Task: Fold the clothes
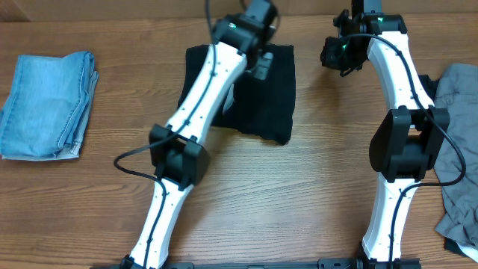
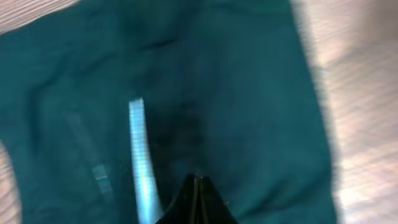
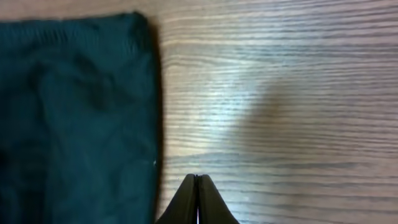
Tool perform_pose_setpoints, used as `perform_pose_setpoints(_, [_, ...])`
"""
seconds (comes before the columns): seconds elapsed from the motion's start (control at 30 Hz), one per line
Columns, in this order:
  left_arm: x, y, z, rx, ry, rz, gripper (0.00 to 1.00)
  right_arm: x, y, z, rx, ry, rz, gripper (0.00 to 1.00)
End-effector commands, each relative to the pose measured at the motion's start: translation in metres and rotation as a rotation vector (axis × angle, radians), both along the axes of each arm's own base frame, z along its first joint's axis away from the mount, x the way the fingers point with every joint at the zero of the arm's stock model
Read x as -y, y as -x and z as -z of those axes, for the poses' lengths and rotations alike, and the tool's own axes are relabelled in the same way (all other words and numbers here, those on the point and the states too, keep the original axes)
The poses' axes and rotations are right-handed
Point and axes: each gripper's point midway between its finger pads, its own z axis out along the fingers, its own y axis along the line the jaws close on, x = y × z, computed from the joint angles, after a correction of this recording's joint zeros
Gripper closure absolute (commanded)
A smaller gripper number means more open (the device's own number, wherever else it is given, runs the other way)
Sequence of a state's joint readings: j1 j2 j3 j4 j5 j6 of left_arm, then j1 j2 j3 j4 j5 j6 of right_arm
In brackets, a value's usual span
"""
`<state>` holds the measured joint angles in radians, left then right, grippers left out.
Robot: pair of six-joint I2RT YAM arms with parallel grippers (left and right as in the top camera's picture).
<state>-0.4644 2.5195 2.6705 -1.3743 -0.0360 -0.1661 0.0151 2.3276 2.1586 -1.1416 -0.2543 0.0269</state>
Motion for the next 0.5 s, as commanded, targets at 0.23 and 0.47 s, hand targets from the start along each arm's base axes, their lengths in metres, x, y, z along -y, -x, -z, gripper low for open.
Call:
perform_pose_setpoints(0.23, [-0.103,-0.035,0.025,-0.084,0.081,-0.266,0.96,-0.082,0.016,-0.008,0.032,0.007,-0.229,0.69])
perform_pose_setpoints(0.47, [-0.091,-0.035,0.074,-0.185,0.141,-0.209,0.96,-0.133,0.019,-0.008,0.032,0.050,-0.066,0.51])
